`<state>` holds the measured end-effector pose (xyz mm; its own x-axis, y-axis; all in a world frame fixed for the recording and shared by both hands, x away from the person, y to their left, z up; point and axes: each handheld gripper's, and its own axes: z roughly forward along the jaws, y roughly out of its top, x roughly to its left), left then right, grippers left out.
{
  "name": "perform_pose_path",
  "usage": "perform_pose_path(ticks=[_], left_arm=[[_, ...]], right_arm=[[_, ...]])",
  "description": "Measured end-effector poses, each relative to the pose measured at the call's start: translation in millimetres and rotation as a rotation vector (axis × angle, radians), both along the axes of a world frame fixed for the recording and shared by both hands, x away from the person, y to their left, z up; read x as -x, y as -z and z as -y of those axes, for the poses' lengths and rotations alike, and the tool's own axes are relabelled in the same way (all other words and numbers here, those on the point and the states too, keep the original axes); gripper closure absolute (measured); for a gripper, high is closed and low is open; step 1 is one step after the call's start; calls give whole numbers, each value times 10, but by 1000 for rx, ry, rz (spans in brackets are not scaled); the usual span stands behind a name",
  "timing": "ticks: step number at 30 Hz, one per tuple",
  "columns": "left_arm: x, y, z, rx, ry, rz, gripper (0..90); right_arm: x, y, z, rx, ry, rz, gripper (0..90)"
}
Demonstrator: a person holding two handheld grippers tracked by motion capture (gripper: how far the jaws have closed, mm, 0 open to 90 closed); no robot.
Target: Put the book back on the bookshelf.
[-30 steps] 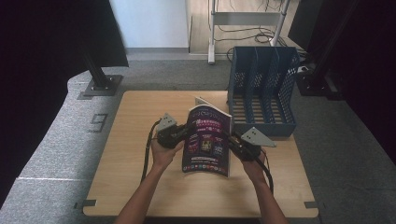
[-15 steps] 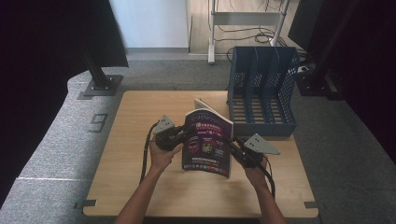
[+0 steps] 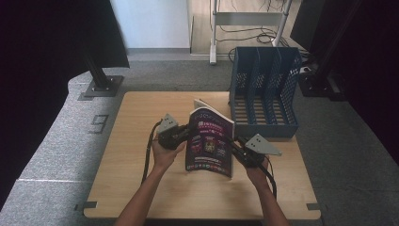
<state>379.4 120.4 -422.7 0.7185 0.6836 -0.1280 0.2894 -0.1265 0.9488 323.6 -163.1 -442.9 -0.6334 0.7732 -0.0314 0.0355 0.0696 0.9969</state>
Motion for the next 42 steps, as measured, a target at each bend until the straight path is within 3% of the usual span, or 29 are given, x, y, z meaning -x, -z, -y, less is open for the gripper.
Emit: perform_pose_path(ticks=[5,11,23,29,36,42], left_arm=[[-34,-8,3,4,-7,-3,857],[52,5,-3,25,1,14,828],[54,75,-22,-7,-42,-1,566],[-1,88,-1,-22,-71,-24,345],[-25,58,42,-35,-57,-22,255],[-58,64,37,-20,-44,-36,202]], right_arm=[[-58,-6,-13,3,14,5,802],[18,11,31,2,1,5,802],[145,21,74,-3,-26,6,806],[202,47,61,9,-36,11,812],[243,39,58,12,-44,16,812],[251,42,64,9,-49,14,812]])
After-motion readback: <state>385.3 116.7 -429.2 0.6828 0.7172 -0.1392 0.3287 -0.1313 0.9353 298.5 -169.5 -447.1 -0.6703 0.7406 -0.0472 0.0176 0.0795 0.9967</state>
